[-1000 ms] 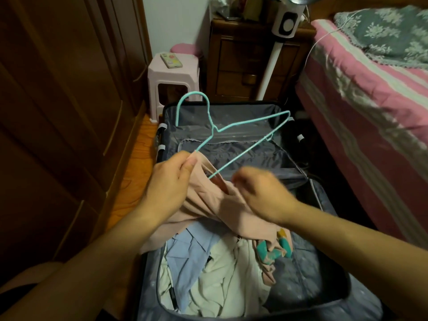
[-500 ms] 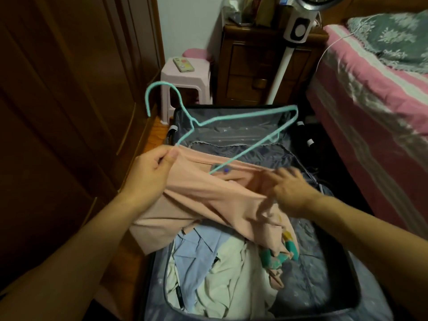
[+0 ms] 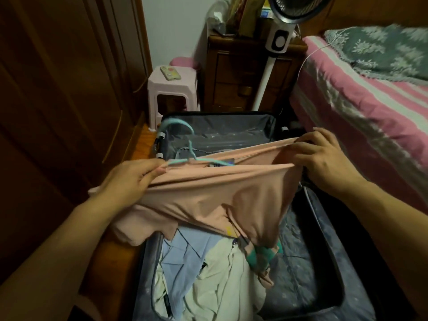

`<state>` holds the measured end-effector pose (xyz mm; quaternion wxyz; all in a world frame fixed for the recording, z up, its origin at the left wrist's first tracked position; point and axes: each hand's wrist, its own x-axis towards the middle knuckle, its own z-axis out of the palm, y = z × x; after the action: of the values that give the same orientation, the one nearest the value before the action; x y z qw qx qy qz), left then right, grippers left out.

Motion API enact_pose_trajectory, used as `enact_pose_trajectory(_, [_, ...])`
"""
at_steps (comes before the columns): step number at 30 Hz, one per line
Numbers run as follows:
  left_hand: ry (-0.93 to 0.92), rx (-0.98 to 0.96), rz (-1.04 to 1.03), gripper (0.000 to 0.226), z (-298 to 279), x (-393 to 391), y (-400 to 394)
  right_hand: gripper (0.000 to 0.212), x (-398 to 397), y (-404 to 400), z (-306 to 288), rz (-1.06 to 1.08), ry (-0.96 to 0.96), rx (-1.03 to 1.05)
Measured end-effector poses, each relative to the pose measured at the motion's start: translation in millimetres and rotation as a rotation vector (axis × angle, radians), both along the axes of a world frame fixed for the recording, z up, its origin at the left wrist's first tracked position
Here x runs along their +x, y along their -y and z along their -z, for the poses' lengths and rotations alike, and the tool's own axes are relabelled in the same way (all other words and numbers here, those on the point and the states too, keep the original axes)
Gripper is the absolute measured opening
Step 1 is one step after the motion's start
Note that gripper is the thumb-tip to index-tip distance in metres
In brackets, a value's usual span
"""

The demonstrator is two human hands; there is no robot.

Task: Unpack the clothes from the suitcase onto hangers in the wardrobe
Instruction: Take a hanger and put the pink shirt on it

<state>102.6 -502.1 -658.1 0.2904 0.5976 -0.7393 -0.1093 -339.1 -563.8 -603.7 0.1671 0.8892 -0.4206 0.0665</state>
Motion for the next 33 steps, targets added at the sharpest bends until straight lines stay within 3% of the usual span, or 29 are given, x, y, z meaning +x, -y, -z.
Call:
enact_pose_trajectory(3, [0.191,0.055,-0.020,0.036,8,-16,-3,0.031,12,-3,-8,-0.100,0.094,-0.097])
enact_pose_trajectory(7, [0.043,-0.004,-0.068,0.030,15,-32,-1,0.017,65,-8,-19,-0.156,0.383,-0.148])
enact_pose_trajectory(9, [-0.094,-0.070,-0.064,0.028,10,-37,1,0.040,67,-3,-12,-0.029,0.407,0.095])
enact_pose_trajectory(11, [-0.181,-0.108,-0.055,0.029,2,-40,1,0.050,54,2,3,0.029,0.270,0.319])
enact_pose_trajectory(13, [-0.213,-0.137,-0.040,0.029,-4,-44,2,0.060,45,1,15,0.008,0.190,0.399])
enact_pose_trajectory(17, [-0.260,-0.160,-0.029,0.036,-18,-59,6,0.032,69,10,13,-0.040,0.403,0.296])
enact_pose_trajectory(20, [-0.223,-0.164,-0.064,0.040,-44,-63,11,0.032,79,25,-9,-0.019,0.474,0.219])
enact_pose_trajectory(24, [0.085,-0.095,-0.167,0.043,-117,-49,20,0.034,71,43,-91,-0.045,0.550,0.308])
enact_pose_trajectory(27, [0.142,-0.107,-0.124,0.043,-203,-47,15,0.039,61,48,-187,0.013,0.663,0.511])
enact_pose_trajectory(33, [0.204,-0.306,-0.038,0.035,-462,-71,-1,0.043,37,50,-437,0.114,0.670,0.866])
